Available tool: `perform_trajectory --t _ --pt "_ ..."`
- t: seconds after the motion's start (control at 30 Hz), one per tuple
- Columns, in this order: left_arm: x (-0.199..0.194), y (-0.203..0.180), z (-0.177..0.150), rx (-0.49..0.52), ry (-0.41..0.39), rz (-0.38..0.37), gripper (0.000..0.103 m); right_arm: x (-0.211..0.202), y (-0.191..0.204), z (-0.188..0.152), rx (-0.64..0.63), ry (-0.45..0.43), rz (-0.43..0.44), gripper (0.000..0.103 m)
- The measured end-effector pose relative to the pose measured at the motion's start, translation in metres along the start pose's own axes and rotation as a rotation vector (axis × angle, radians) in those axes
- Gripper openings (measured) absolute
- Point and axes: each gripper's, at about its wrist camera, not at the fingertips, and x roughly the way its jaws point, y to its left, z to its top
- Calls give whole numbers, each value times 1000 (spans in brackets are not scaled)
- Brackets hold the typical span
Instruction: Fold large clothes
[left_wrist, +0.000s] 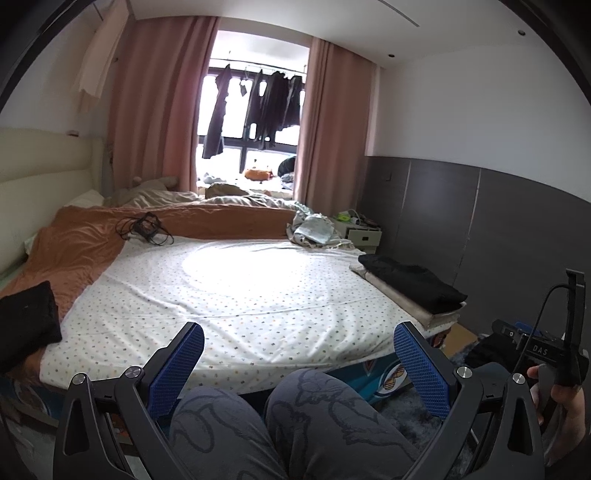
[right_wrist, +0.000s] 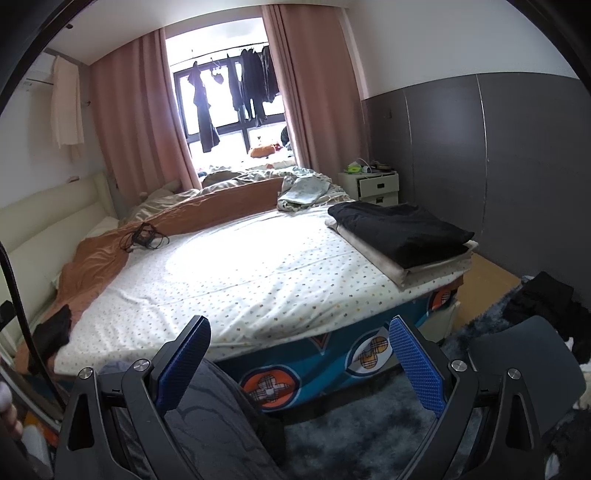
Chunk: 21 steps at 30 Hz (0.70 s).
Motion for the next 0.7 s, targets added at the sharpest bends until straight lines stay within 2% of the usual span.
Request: perform_trajectory --t 0.7 --pt "-6 7 -1 10 -1 35 103 -7 2 -1 16 2 46 98"
